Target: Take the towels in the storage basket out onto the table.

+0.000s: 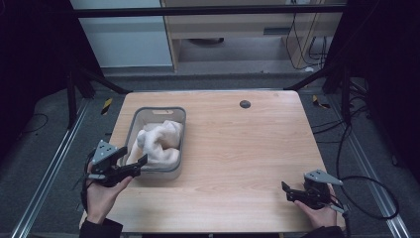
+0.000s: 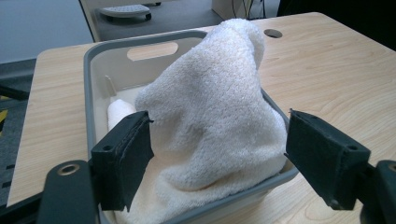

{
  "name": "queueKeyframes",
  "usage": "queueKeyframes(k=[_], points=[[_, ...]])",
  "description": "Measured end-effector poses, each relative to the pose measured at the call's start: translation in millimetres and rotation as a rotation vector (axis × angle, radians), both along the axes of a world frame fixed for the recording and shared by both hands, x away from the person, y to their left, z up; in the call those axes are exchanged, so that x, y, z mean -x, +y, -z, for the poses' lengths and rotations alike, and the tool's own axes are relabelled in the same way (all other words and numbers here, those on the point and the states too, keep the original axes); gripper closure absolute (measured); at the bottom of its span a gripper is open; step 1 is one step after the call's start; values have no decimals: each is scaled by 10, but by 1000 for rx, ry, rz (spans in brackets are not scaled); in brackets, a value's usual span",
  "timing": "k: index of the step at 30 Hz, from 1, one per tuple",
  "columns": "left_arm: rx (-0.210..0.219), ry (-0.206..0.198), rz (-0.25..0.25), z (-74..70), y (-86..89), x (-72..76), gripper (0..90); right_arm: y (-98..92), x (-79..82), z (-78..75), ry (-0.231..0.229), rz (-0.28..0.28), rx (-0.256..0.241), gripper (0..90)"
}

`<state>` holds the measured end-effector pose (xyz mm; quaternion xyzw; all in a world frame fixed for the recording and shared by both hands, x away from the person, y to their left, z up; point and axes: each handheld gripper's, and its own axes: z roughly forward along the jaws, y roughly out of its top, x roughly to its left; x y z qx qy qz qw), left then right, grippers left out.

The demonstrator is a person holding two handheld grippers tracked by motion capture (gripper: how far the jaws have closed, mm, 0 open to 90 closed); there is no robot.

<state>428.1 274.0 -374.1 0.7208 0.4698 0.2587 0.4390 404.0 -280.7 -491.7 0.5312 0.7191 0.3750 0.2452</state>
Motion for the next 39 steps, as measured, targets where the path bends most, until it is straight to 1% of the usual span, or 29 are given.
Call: queueKeyframes(k=[2, 3, 4, 5, 9, 11, 14, 15, 19, 22, 24, 26, 29, 34, 39], points=[[-3, 3, 2, -4, -19, -18, 220, 2, -1, 1, 1, 0, -1, 106], [-6, 5, 4, -8, -33, -33, 220, -1, -5, 7, -4, -2, 9, 107], [-8, 7, 6, -12, -47, -48, 220, -1, -5, 6, -4, -3, 9, 107], [-18, 11, 8, -21, -75, -76, 224, 0, -7, 9, -4, -7, 13, 109], [-29, 12, 9, -49, -109, -114, 227, 3, -7, 9, -2, -7, 13, 109], [-48, 17, 12, -81, -145, -150, 228, 1, -7, 7, -5, -6, 15, 109], [-57, 21, 13, -93, -174, -175, 228, 3, -7, 8, -3, -7, 16, 109], [-77, 29, 13, -105, -199, -203, 228, 6, -8, 9, -1, -7, 14, 109], [-85, 36, 10, -123, -243, -262, 230, 8, -8, 9, 0, -7, 14, 109], [-90, 45, 13, -122, -262, -286, 230, 7, -8, 10, 0, -8, 15, 109], [-99, 60, 14, -112, -292, -328, 231, 13, -6, 9, 8, -9, 10, 109], [-101, 64, 13, -109, -298, -339, 231, 10, -9, 13, 5, -10, 16, 109], [-113, 89, 7, -96, -327, -400, 236, 13, -12, 17, 8, -12, 20, 109], [-118, 97, 0, -75, -346, -445, 243, 12, -13, 16, 8, -10, 18, 109], [-142, 117, -5, -53, -365, -501, 247, 11, -12, 15, 17, -10, 6, 109]])
